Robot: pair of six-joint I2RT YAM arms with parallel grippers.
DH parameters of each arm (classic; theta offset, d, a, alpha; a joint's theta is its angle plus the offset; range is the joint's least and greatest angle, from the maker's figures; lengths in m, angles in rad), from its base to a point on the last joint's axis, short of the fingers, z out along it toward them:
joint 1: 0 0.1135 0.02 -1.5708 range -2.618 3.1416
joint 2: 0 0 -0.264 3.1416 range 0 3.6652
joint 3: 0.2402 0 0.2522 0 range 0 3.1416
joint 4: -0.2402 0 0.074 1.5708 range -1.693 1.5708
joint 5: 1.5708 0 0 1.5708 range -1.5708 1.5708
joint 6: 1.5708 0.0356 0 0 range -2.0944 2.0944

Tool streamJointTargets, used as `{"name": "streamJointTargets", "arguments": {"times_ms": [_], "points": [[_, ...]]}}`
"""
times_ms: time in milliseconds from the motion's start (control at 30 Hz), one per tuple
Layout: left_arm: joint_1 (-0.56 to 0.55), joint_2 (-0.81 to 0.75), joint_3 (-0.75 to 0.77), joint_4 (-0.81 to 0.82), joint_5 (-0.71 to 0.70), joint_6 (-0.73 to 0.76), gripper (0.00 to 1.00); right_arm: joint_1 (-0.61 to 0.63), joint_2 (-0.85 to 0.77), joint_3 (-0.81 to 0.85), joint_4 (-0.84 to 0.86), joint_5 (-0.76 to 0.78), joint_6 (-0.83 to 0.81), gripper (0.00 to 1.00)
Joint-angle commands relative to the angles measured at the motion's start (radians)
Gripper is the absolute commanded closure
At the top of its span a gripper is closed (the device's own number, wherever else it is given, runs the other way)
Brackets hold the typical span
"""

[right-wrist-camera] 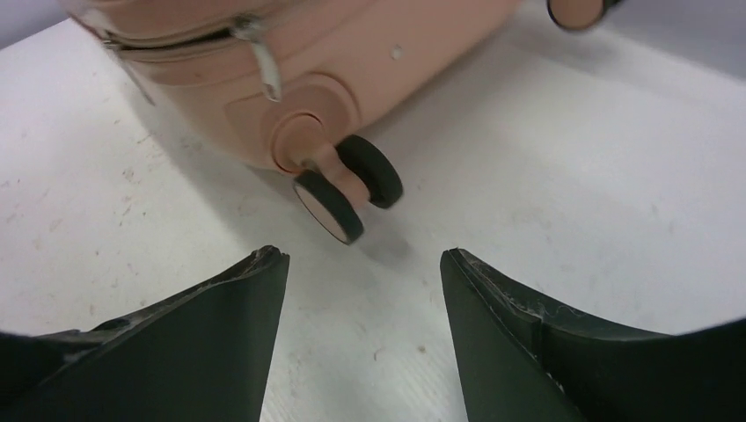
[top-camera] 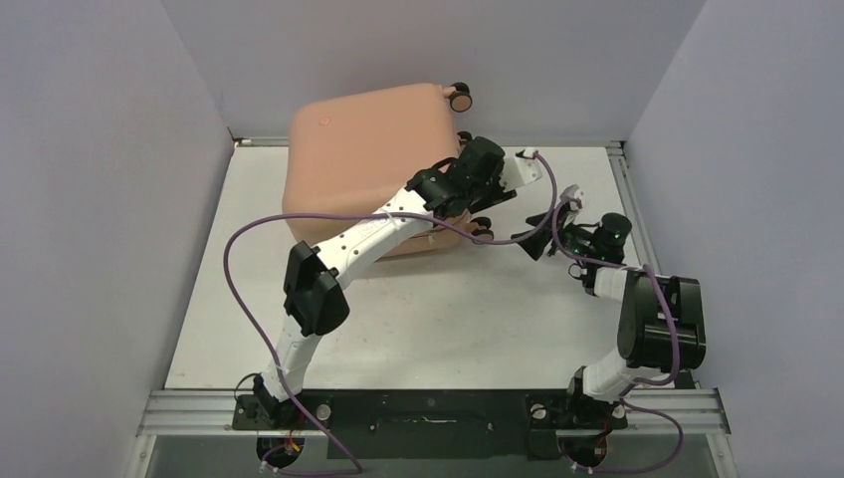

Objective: Pack the luggage
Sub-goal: Zip the luggage at the center of the board.

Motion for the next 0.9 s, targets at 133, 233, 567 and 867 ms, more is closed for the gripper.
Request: {"name": "streamJointTargets", "arguments": {"times_ms": [133, 233, 567, 867], "points": [[0.054, -0.225, 0.142, 0.241, -0.148, -0.094, 1.0, 0.198, 0.049, -0.033, 0.572, -0.001, 0.028, 0.35], [0.054, -0.223, 0.145, 0.239, -0.145, -0.099, 1.0, 0.266, 0.112, -0.078, 0.78, 0.03, -0.003, 0.32], [0.054, -0.215, 0.156, 0.237, -0.142, -0.102, 1.0, 0.353, 0.329, 0.019, 1.046, 0.147, 0.208, 0.34], [0.052, -0.213, 0.158, 0.218, -0.126, -0.121, 1.0, 0.381, 0.375, 0.108, 1.046, 0.205, 0.221, 0.33]]}}
